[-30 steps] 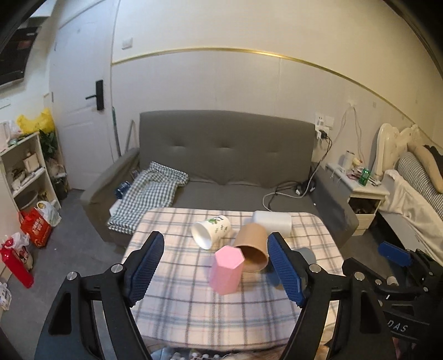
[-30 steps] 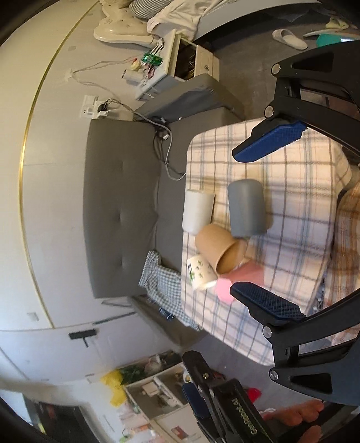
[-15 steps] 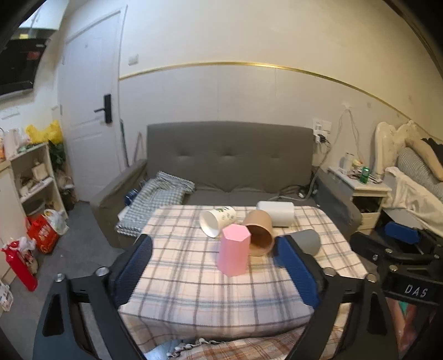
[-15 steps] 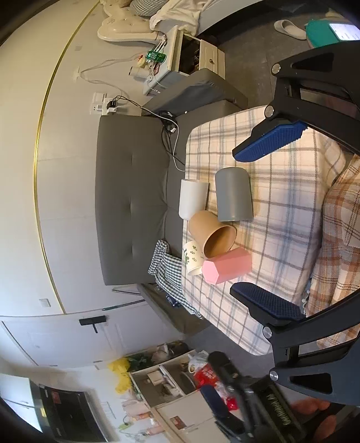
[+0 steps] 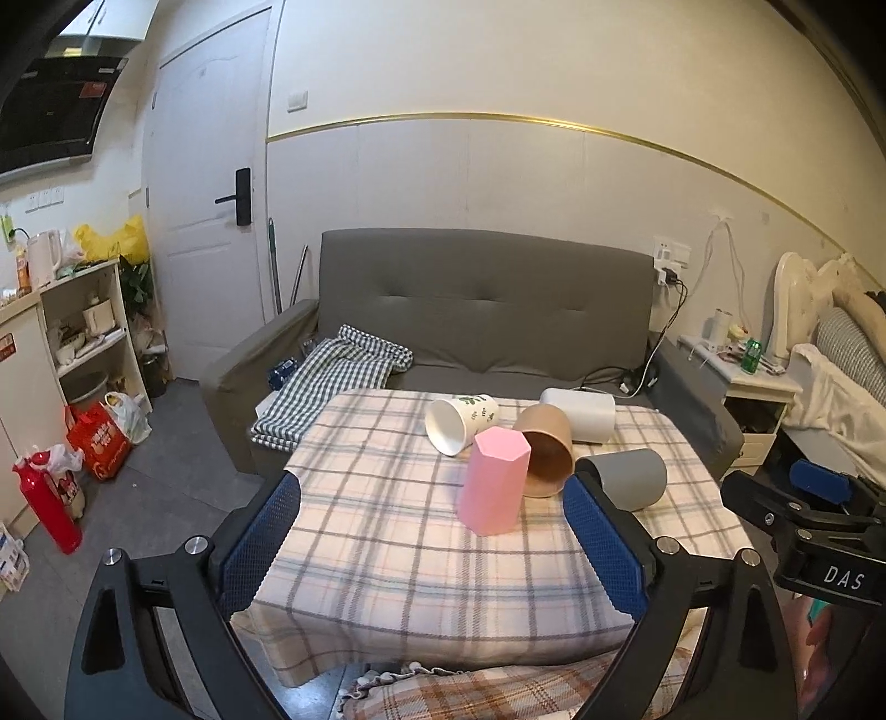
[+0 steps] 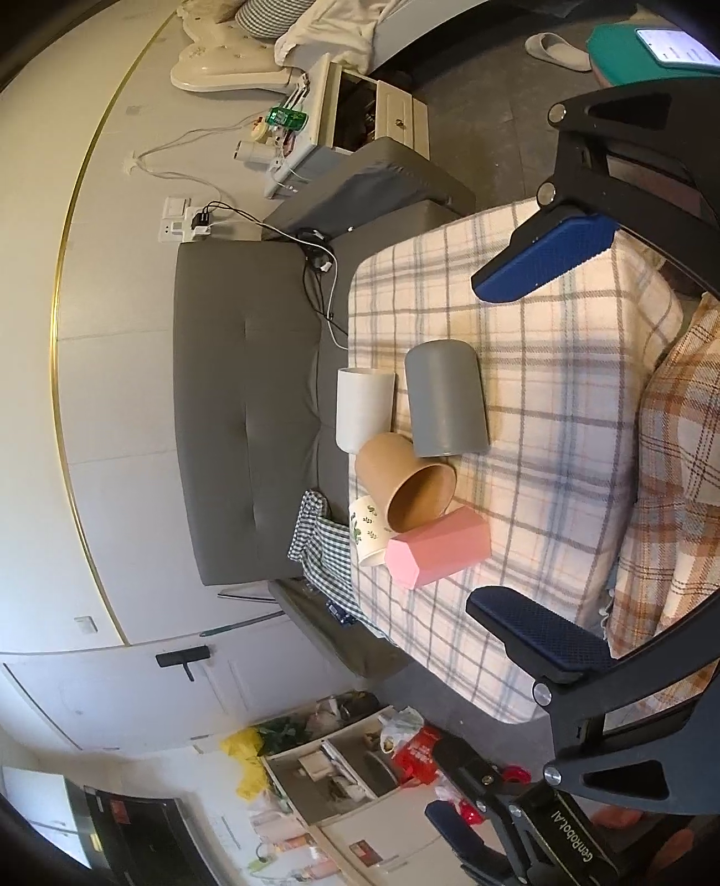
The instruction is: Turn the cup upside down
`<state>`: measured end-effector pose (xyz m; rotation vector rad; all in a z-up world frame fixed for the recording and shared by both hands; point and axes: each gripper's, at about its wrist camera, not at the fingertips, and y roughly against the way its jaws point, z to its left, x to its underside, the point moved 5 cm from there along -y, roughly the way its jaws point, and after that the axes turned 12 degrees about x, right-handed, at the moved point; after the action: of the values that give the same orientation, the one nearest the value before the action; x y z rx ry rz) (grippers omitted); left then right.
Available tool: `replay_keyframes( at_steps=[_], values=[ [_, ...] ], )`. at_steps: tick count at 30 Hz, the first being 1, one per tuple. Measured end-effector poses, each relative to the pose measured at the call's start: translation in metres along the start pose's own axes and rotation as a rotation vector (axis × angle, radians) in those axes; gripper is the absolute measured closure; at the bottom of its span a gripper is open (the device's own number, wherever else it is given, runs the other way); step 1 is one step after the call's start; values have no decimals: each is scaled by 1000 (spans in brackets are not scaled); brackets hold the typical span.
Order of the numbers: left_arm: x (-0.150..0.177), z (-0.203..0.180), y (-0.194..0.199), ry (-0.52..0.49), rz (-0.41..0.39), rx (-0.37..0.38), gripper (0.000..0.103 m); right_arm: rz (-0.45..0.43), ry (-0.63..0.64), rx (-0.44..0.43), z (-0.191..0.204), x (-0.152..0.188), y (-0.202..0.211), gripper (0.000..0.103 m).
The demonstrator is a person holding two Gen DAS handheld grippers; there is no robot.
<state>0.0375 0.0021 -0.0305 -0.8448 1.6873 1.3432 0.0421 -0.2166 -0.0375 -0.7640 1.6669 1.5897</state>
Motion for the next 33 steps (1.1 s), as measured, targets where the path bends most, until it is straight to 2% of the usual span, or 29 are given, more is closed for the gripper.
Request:
replay_keyframes(
  at_steps=[27,33],
  values=[
    [6,-2,-2,-5,26,-14,4,2,3,3,1,0,1,0],
    [6,0,0,9,13,-13,4,8,4,3,1,1,0,0]
  ],
)
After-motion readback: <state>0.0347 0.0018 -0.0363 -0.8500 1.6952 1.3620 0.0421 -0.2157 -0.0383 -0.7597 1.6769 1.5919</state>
